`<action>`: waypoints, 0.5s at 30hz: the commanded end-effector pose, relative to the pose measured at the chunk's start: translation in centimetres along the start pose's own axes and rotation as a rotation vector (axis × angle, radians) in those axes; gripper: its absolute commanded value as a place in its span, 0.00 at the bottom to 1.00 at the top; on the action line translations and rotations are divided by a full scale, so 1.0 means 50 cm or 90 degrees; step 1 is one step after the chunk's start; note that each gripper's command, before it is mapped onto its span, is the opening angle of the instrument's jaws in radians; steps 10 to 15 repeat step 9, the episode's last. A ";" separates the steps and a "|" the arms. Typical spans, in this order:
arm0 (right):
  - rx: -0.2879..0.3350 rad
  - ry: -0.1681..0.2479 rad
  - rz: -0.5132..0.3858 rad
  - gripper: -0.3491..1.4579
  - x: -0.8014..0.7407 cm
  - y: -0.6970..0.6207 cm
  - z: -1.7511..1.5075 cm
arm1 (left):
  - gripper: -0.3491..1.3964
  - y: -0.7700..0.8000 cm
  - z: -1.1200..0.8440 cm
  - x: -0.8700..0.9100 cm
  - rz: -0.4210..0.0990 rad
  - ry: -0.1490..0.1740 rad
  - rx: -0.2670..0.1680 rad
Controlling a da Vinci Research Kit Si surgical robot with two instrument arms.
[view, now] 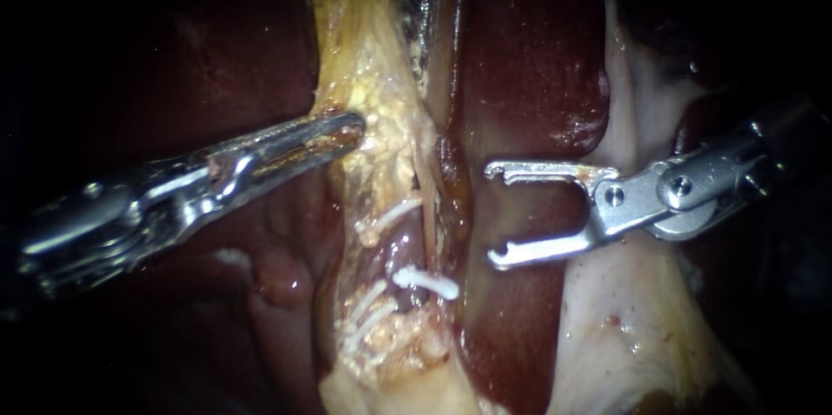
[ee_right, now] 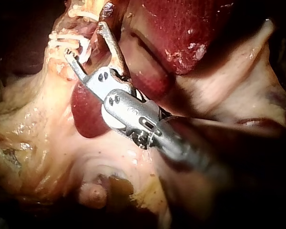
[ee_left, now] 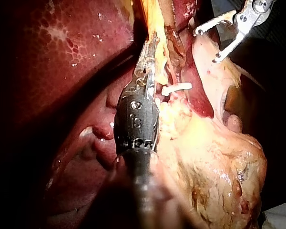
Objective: Going back first clip right tube
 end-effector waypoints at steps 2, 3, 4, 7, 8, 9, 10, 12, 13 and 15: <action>-0.001 0.002 0.001 0.52 0.0002 -0.0001 -0.0001 | 0.00 0.0000 0.0000 0.0000 -0.001 0.000 0.000; -0.001 0.002 0.005 0.52 0.0003 -0.0001 -0.0001 | 0.00 0.0000 0.0000 0.0000 -0.001 0.000 0.000; -0.001 0.002 0.006 0.52 0.0005 -0.0002 -0.0001 | 0.00 0.0000 0.0000 0.0000 -0.001 0.000 0.000; -0.001 0.004 0.006 0.52 0.0009 -0.0002 -0.0002 | 0.00 0.0000 -0.0001 -0.0001 -0.001 0.001 0.000; -0.001 0.004 0.006 0.52 0.0010 -0.0002 -0.0002 | 0.00 0.0000 -0.0001 -0.0002 -0.001 0.001 0.000; -0.002 0.006 0.007 0.52 0.0011 -0.0002 -0.0003 | 0.00 0.0000 -0.0001 -0.0002 -0.001 0.001 0.000; -0.002 0.006 0.007 0.52 0.0011 -0.0002 -0.0003 | 0.00 0.0000 -0.0001 -0.0002 -0.001 0.001 0.000; -0.002 0.006 0.007 0.52 0.0011 -0.0002 -0.0003 | 0.00 0.0000 -0.0001 -0.0002 -0.001 0.001 0.000; -0.002 0.006 0.007 0.52 0.0011 -0.0002 -0.0003 | 0.00 0.0000 -0.0001 -0.0002 -0.001 0.001 0.000; -0.002 0.006 0.007 0.52 0.0011 -0.0002 -0.0003 | 0.00 0.0000 -0.0001 -0.0002 -0.001 0.001 0.000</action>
